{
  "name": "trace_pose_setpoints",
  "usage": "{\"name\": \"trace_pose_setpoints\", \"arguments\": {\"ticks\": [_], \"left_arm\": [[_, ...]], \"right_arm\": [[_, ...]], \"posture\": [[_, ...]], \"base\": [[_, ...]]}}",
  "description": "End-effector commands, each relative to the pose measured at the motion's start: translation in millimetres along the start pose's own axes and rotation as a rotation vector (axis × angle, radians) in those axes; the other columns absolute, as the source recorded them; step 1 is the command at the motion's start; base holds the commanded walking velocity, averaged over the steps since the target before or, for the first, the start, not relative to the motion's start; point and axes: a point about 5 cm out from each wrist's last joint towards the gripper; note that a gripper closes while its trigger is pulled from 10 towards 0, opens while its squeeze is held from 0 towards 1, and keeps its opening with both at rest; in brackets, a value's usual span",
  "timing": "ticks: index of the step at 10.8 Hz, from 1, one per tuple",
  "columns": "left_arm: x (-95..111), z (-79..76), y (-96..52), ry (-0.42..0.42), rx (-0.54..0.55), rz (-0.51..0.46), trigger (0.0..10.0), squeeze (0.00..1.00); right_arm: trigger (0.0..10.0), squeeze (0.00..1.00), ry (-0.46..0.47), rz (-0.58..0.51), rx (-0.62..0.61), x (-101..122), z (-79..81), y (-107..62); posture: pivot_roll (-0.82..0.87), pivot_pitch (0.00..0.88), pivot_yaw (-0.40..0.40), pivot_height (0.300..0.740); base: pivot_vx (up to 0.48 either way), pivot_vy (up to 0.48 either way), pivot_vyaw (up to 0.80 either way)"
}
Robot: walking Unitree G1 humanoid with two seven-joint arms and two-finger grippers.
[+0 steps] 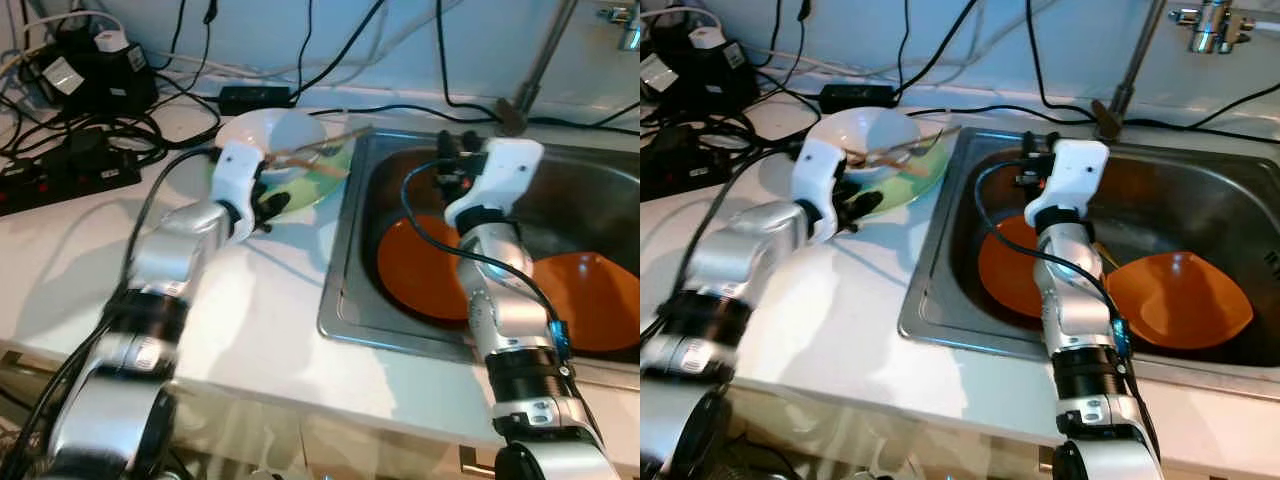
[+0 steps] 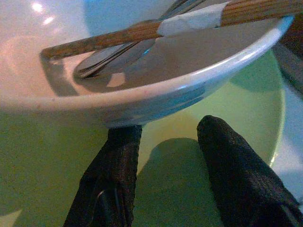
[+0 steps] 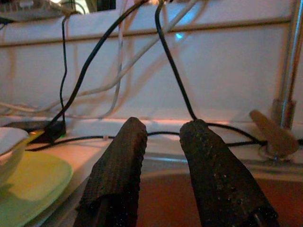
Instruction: Kitchen organization
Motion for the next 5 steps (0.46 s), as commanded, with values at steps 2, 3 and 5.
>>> {"name": "trace_pose_setpoints", "arguments": {"ticks": [2, 3, 5], "left_arm": [[-24.2, 4.1, -13.2, -0.023, 0.020, 0.108, 10.0, 0.00], [-24.0, 2.8, -26.2, -0.021, 0.031, 0.105, 10.0, 0.00], [-24.6, 1.8, -42.3, -0.021, 0.050, 0.102, 10.0, 0.00]], "right_arm": [[10.0, 0.00, 0.013, -0.002, 0.013, 2.4, 4.6, 4.3], [10.0, 0.00, 0.013, -0.001, 0.014, 1.5, 4.0, 5.1], [10.0, 0.00, 0.012, 0.004, 0.013, -0.1, 2.1, 7.3]], "posture": [[0.21, 0.079, 0.000, 0.740], [0.23, 0.085, -0.004, 0.740], [0.26, 0.090, -0.016, 0.740]], "base": [[0.000, 0.000, 0.00], [0.000, 0.000, 0.00], [0.000, 0.000, 0.00]]}}
Point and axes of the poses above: a point about 5 cm out from each wrist's last joint towards the gripper, its own y axis pointing out of the wrist towards the gripper, its own x axis along the axis of the wrist's last joint, z = x × y, and after that the axes turned 9 degrees about -y, right-handed
